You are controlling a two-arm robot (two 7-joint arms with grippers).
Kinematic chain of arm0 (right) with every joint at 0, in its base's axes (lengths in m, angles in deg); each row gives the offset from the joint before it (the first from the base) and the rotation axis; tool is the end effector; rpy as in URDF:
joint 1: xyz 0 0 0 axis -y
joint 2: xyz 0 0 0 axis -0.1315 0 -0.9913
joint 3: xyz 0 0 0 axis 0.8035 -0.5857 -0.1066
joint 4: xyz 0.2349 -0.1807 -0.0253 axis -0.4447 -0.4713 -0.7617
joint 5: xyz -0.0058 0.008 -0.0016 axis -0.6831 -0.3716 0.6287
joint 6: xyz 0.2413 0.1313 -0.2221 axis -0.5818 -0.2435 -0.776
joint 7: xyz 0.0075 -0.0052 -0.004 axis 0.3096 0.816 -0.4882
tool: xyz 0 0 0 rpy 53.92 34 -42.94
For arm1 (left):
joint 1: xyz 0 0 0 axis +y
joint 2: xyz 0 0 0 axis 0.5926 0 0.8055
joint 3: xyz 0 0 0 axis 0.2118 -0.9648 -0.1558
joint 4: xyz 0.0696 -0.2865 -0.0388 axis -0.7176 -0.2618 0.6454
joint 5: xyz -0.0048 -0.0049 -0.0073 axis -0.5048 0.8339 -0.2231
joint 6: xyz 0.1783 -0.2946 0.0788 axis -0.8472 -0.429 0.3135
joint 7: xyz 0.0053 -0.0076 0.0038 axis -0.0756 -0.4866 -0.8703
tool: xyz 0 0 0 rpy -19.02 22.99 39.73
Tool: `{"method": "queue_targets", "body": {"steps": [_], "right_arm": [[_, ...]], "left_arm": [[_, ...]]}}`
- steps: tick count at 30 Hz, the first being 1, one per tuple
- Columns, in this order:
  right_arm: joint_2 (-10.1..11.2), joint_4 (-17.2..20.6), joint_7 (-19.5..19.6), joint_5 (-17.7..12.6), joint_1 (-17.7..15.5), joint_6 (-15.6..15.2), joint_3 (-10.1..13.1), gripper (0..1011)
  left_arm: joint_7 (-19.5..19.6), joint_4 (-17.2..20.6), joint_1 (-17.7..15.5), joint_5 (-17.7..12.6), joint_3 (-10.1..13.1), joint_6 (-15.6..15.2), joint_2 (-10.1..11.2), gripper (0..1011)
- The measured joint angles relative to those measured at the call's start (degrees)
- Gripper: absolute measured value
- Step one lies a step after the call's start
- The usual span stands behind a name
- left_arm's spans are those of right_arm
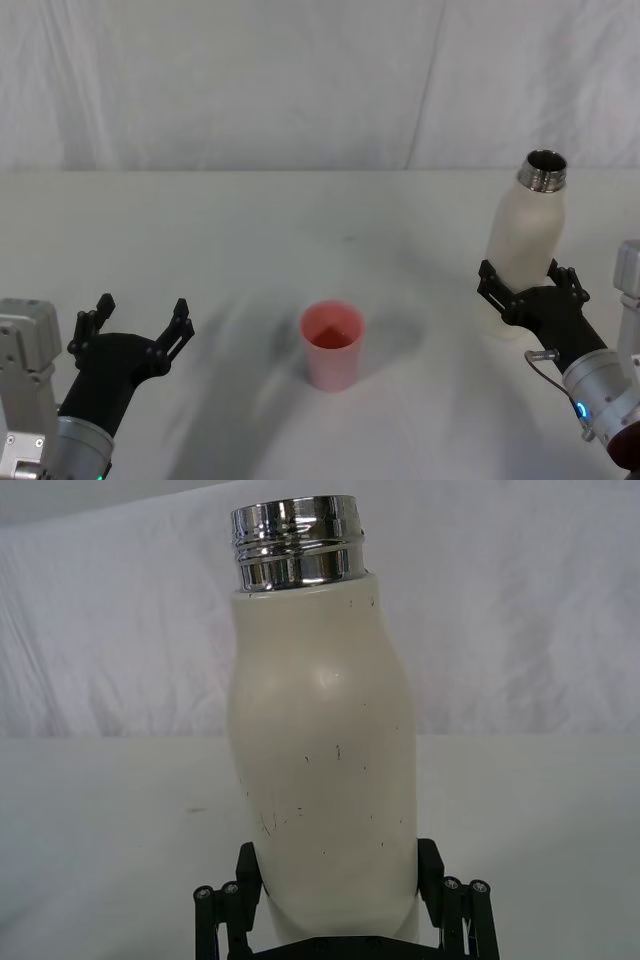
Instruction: Grasp the thermos with one hand and pour water into the cup lid.
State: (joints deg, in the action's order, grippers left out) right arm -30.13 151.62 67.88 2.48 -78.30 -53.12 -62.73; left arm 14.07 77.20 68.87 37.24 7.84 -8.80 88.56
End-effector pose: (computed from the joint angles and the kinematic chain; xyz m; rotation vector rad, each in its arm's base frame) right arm 0.3909 0.0194 -0.3143 0.0948 0.0785 -1.2723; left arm 0.2954 0.0346 -0.2922 -0.0380 0.0141 1.4461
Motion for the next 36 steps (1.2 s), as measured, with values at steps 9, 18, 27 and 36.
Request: {"method": "queue_targets", "body": {"steps": [9, 18, 27, 36], "right_arm": [[0.00, 0.04, 0.01, 0.00, -0.04, 0.01, 0.00, 961], [0.07, 0.14, 0.01, 0.08, -0.06, 0.06, -0.15, 961], [0.86, 1.62, 1.52, 3.53, -0.15, 0.25, -1.22, 961], [2.35, 3.92, 4.36, 11.51, -0.49, 0.34, -2.91, 961]], "left_arm": [[0.00, 0.00, 0.00, 0.00, 0.00, 0.00, 0.00, 1001], [0.00, 0.00, 0.00, 0.00, 0.00, 0.00, 0.00, 1001], [0.00, 0.00, 0.00, 0.00, 0.00, 0.00, 0.00, 1001], [0.00, 0.00, 0.00, 0.00, 0.00, 0.00, 0.00, 1001]]}}
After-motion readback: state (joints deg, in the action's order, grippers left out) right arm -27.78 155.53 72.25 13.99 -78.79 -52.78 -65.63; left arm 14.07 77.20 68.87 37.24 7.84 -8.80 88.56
